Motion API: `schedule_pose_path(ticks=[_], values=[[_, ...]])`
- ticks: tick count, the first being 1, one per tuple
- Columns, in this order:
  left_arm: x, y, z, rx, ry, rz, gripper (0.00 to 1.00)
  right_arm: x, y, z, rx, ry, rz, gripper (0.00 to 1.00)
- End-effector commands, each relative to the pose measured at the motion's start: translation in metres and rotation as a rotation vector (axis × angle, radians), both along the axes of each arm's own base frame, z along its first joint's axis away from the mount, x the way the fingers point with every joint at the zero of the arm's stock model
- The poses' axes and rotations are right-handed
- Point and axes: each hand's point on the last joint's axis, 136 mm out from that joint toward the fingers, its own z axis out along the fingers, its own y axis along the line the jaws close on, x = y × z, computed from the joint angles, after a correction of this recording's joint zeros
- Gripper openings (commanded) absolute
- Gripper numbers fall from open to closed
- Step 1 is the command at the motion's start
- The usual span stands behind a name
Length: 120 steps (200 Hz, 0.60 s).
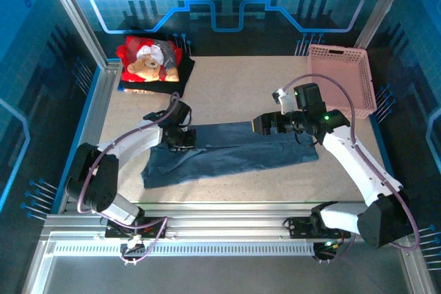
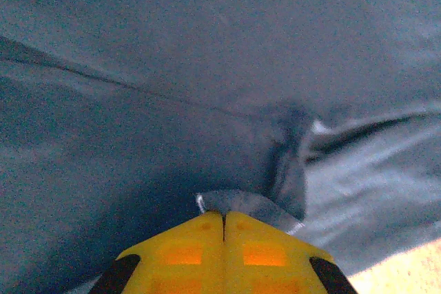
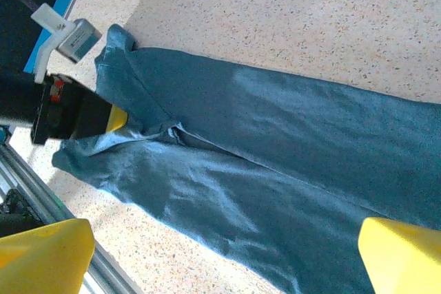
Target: Fold and stack the t-shirts
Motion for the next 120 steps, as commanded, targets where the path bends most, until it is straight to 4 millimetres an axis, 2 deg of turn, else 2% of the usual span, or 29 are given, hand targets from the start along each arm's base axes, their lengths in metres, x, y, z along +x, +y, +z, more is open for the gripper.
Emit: schedule_pose_path(ticks=[1, 36, 47, 58, 87, 100, 120], values=[[-0.031, -0.004, -0.013, 0.03, 0.061, -0.037, 0.06, 0.0, 0.001, -0.003, -0.011, 0.014, -0.003, 1.0], [-0.068, -0.026, -0.024, 0.032, 0.094, -0.119, 0.14, 0.004, 0.001, -0.005, -0.015, 0.023, -0.012, 1.0], [-0.076, -0.037, -0.019, 0.002, 0.078, -0.144, 0.24, 0.005, 0.0, -0.005, -0.019, 0.023, -0.016, 1.0], [-0.08, -0.047, -0.009, -0.04, 0.044, -0.156, 0.4, 0.007, 0.001, -0.006, -0.021, 0.027, -0.018, 1.0], [-0.071, -0.063, 0.036, -0.18, -0.109, -0.116, 0.59, 0.012, 0.002, -0.008, -0.024, 0.036, -0.024, 1.0], [-0.061, -0.054, 0.051, -0.184, -0.175, -0.06, 0.68, 0.015, 0.003, -0.009, -0.026, 0.04, -0.024, 1.0], [-0.046, -0.03, 0.048, -0.166, -0.146, 0.063, 0.71, 0.018, 0.004, -0.01, -0.023, 0.045, -0.025, 1.0]])
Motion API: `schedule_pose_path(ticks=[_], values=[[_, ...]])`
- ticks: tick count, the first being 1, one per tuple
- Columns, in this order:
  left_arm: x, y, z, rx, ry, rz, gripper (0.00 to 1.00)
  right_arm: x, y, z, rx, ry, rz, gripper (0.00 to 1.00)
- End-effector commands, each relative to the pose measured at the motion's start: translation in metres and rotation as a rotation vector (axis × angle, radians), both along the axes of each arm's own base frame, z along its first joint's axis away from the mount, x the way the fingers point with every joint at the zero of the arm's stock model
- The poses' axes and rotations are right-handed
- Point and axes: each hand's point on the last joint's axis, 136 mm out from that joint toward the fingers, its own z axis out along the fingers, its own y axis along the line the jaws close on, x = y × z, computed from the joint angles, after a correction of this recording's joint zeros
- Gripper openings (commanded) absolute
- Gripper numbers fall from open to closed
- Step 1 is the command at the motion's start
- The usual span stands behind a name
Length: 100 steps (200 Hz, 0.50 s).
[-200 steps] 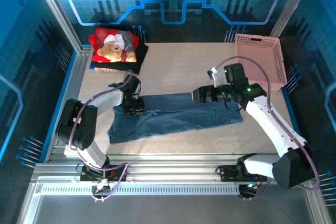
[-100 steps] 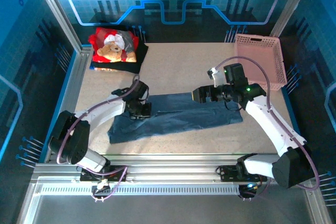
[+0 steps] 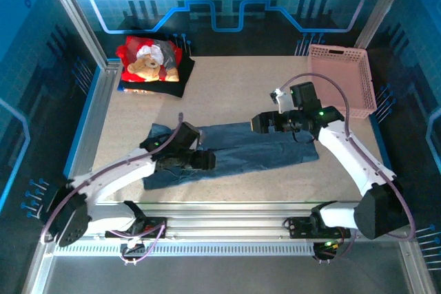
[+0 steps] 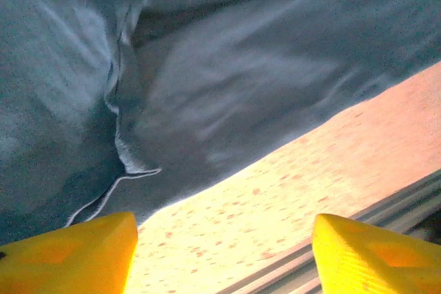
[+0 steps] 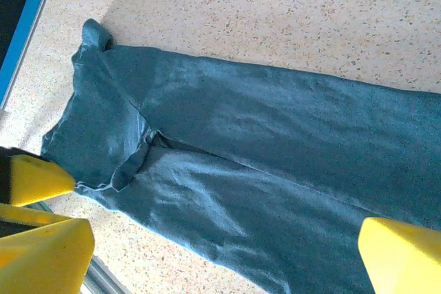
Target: Fold and stack the t-shirts
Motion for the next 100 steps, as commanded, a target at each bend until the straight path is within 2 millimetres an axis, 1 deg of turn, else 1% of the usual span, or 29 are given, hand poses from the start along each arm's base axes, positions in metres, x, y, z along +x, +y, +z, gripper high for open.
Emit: schedule_pose_path(ticks=[1, 11, 21, 39, 52, 59, 77, 100], values=[[0.02, 0.023, -0.001, 0.004, 0.019, 0.161, 0.71, 0.007, 0.004, 0.009, 0.008, -0.013, -0.002, 1.0], [0.025, 0.035, -0.01, 0.043, 0.056, 0.21, 0.69, 0.008, 0.006, 0.008, 0.01, -0.008, 0.0, 1.0], [0.029, 0.038, -0.02, 0.071, 0.095, 0.224, 0.64, 0.009, 0.006, 0.007, 0.012, -0.005, 0.001, 1.0], [0.033, 0.033, -0.04, 0.094, 0.145, 0.212, 0.45, 0.01, 0.007, 0.007, 0.012, -0.002, 0.002, 1.0], [0.034, 0.031, -0.054, 0.119, 0.185, 0.219, 0.26, 0.011, 0.007, 0.007, 0.012, -0.002, 0.002, 1.0], [0.034, 0.032, -0.061, 0.138, 0.202, 0.223, 0.2, 0.011, 0.007, 0.008, 0.01, -0.001, 0.001, 1.0], [0.032, 0.027, -0.069, 0.166, 0.223, 0.2, 0.15, 0.009, 0.005, 0.01, 0.006, -0.007, -0.003, 1.0], [0.027, 0.014, -0.074, 0.178, 0.233, 0.153, 0.14, 0.007, 0.001, 0.01, -0.012, -0.011, -0.011, 1.0]])
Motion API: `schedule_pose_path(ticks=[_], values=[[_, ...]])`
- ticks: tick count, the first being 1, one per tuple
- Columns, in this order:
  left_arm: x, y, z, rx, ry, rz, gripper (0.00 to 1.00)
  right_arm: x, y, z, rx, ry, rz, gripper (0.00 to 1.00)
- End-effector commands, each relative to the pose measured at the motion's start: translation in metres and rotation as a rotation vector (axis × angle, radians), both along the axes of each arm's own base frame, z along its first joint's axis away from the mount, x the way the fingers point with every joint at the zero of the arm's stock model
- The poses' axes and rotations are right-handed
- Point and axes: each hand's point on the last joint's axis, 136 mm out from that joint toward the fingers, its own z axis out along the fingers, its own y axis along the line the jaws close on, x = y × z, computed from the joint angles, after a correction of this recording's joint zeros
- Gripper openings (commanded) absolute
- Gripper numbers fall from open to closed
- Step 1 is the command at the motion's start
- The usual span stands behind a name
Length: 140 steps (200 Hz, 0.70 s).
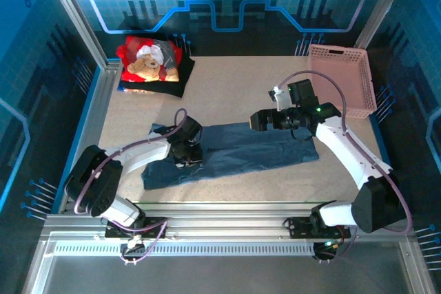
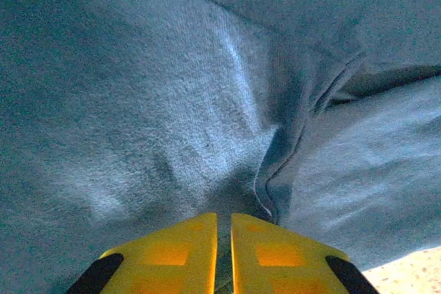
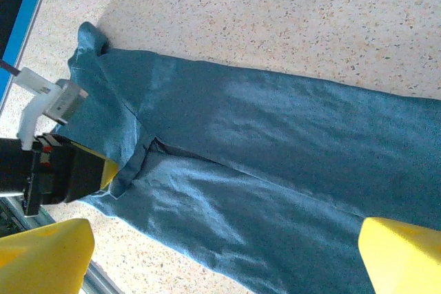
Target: Fold and stack the t-shirts
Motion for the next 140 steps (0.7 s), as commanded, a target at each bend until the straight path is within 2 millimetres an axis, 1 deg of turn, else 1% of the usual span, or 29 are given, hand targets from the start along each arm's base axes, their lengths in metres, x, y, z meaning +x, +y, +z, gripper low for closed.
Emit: schedule_pose_path(ticks=[1, 18, 45, 58, 75, 90, 102, 115, 131, 140], values=[[0.003, -0.015, 0.006, -0.005, -0.011, -0.036, 0.14, -0.001, -0.001, 0.011, -0.009, -0.021, -0.007, 1.0], [0.0, -0.026, 0.004, -0.029, -0.01, -0.065, 0.14, -0.002, -0.002, 0.011, -0.012, -0.023, -0.011, 1.0], [-0.003, -0.052, 0.012, -0.093, -0.044, -0.145, 0.2, -0.002, -0.003, 0.009, -0.016, -0.014, -0.015, 1.0], [-0.011, -0.059, 0.008, -0.125, -0.015, -0.175, 0.21, -0.002, -0.003, 0.008, -0.019, -0.01, -0.016, 1.0], [-0.026, -0.064, -0.001, -0.149, 0.028, -0.205, 0.21, -0.001, -0.005, 0.007, -0.025, -0.008, -0.02, 1.0], [-0.033, -0.071, 0.001, -0.193, 0.018, -0.232, 0.25, 0.0, -0.006, 0.007, -0.026, -0.007, -0.024, 1.0], [-0.031, -0.075, 0.009, -0.215, -0.009, -0.238, 0.27, 0.001, -0.006, 0.007, -0.025, -0.006, -0.025, 1.0], [-0.024, -0.078, 0.025, -0.24, -0.058, -0.232, 0.31, 0.003, -0.007, 0.008, -0.027, -0.009, -0.028, 1.0], [-0.014, -0.085, 0.051, -0.309, -0.126, -0.215, 0.37, 0.004, -0.008, 0.01, -0.032, -0.015, -0.032, 1.0], [-0.01, -0.086, 0.068, -0.343, -0.166, -0.193, 0.41, 0.004, -0.01, 0.011, -0.04, -0.016, -0.035, 1.0]])
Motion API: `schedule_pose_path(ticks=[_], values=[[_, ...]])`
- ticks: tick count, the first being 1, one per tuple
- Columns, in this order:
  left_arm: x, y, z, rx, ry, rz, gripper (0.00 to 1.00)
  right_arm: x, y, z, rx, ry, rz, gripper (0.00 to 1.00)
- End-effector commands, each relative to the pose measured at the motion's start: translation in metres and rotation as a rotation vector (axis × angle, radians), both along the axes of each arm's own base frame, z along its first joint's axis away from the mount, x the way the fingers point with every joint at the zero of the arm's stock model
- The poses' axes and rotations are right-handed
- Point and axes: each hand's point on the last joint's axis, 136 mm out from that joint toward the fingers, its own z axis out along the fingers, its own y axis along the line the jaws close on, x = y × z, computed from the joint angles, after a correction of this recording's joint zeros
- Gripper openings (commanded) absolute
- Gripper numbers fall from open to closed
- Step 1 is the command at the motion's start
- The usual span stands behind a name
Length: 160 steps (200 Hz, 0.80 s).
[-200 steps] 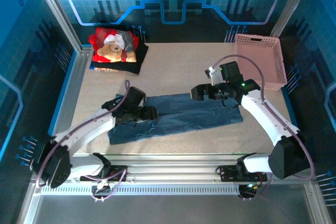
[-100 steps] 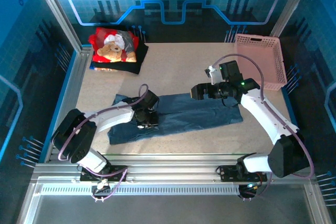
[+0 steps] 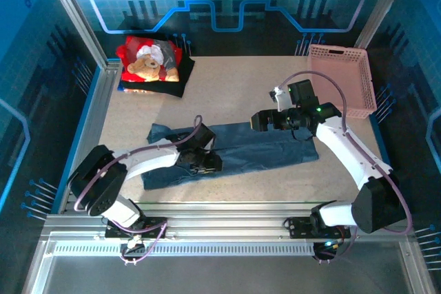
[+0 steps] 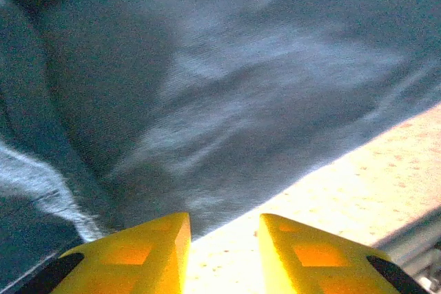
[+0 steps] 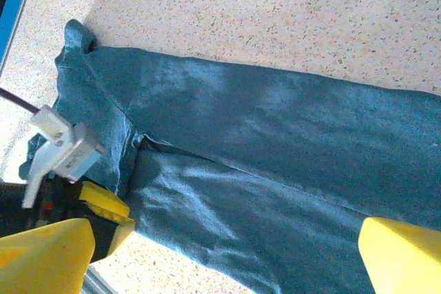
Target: Fold and stack the t-shirts
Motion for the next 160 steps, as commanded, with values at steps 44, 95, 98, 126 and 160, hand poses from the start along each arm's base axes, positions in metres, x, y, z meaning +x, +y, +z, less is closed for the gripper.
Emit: schedule_pose_path(ticks=[44, 95, 98, 126, 160], values=[[0.036, 0.098, 0.099, -0.04, -0.143, 0.484, 0.78, -0.001, -0.042, 0.024, -0.038, -0.012, -0.094, 1.0], [0.02, 0.189, 0.083, 0.055, 0.039, 0.752, 0.73, -0.006, -0.102, -0.031, -0.091, 0.299, -0.287, 0.98], [0.021, 0.188, 0.08, 0.051, 0.048, 0.751, 0.71, -0.006, -0.102, -0.036, -0.095, 0.316, -0.289, 0.97], [0.026, 0.18, 0.038, 0.031, 0.124, 0.794, 0.45, -0.011, -0.108, -0.092, -0.134, 0.491, -0.343, 0.62], [0.041, 0.175, -0.005, 0.127, 0.171, 0.769, 0.29, -0.015, -0.118, -0.142, -0.255, 0.603, -0.41, 0.3]])
